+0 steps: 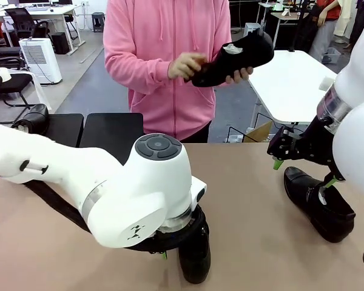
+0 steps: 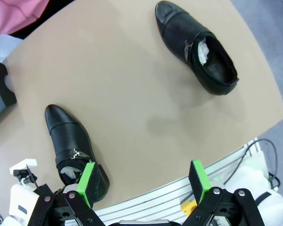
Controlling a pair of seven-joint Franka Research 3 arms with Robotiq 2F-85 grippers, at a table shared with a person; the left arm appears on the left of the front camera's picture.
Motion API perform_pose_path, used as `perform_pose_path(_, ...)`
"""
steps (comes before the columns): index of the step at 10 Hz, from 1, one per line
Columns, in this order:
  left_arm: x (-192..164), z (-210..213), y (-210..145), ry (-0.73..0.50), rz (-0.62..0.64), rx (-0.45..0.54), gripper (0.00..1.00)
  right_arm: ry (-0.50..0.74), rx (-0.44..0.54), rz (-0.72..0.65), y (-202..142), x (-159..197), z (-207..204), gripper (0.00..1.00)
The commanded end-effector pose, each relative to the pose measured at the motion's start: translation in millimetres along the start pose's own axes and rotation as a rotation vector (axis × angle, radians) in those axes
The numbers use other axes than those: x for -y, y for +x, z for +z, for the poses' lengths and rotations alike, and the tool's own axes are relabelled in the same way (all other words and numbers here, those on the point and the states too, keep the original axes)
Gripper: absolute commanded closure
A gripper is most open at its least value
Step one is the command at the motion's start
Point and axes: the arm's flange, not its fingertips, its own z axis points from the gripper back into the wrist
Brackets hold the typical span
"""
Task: Organize the shoes by placing them on the stand.
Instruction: Place the Shoe from the middle of the table onto the Shoes Stand.
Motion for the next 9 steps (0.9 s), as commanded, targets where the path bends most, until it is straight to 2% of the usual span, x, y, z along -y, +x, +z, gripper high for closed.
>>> perform_pose_path(1, 8.7, 1.0, 4.5, 0.022, 0.005, 0.017, 0.77, 0.008, 0.003, 0.008, 1.5, -2.3, 0.6, 0.0)
perform_pose_path(2, 8.9, 0.0, 4.9, 0.023, 0.002, 0.02, 0.95, 0.008, 0.003, 0.008, 1.5, -2.3, 0.6, 0.0)
perform_pose_path(3, 8.4, -1.3, 6.1, 0.023, 0.002, 0.019, 1.0, 0.008, 0.003, 0.008, 1.5, -2.3, 0.6, 0.0)
perform_pose_path(9, 4.5, 8.8, 1.9, 0.004, -0.021, 0.019, 1.0, 0.008, 0.003, 0.008, 1.5, -2.3, 0.6, 0.0)
